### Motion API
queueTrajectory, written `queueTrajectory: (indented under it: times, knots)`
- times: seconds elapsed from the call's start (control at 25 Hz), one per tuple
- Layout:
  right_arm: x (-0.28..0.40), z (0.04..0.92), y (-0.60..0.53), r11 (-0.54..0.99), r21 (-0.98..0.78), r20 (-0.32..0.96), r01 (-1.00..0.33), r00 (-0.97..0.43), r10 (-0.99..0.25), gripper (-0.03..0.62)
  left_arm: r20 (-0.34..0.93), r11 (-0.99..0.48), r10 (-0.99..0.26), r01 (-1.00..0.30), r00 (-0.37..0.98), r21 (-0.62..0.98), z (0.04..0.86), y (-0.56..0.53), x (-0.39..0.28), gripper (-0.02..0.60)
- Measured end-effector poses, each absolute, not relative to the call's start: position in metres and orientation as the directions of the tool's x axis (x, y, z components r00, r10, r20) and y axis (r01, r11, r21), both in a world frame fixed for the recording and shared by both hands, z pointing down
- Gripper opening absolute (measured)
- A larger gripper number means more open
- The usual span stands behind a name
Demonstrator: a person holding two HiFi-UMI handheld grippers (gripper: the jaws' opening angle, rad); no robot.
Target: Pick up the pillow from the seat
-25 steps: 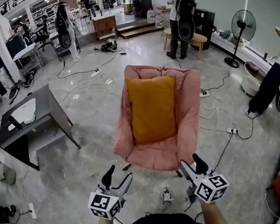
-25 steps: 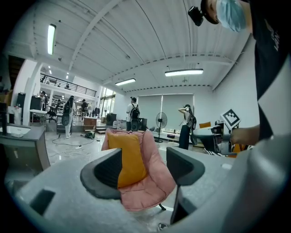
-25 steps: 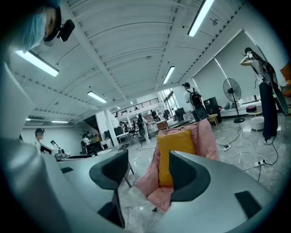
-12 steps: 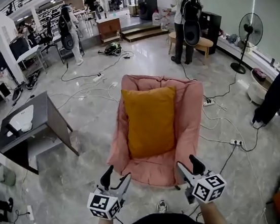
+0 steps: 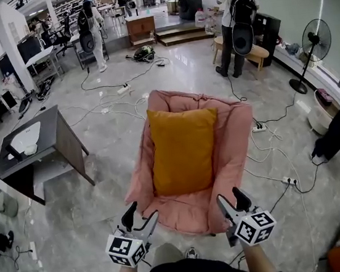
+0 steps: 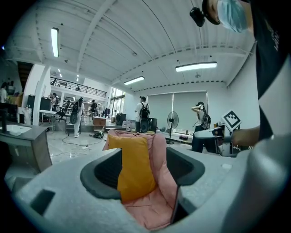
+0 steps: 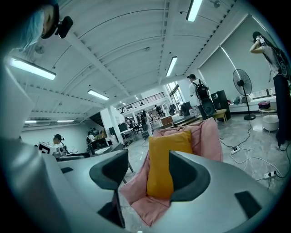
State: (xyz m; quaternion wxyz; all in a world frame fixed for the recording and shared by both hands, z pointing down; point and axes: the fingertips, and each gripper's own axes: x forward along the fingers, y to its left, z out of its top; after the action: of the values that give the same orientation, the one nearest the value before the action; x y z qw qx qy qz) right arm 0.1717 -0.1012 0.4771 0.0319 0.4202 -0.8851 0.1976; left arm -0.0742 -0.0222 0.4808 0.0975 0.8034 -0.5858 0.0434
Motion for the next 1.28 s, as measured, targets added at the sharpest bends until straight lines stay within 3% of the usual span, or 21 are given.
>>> queueTrajectory:
  times: [0.32, 1.28]
  knots:
    - [0.170, 0.493, -0.143, 0.536, -0.340, 0.252, -0.773, -0.624, -0.740, 0.265, 0.203, -0.291, -0.927, -0.947, 0.314, 0.137, 0.497, -0.068, -0.086, 0.301]
    - [0.106, 0.542, -0.311, 0.356, -0.269, 0.354, -0.895, -0.436, -0.828, 0.258, 0.278, -0.474, -0.813, -0.859, 0.511, 0.193, 0.550, -0.286, -0.155, 0.301]
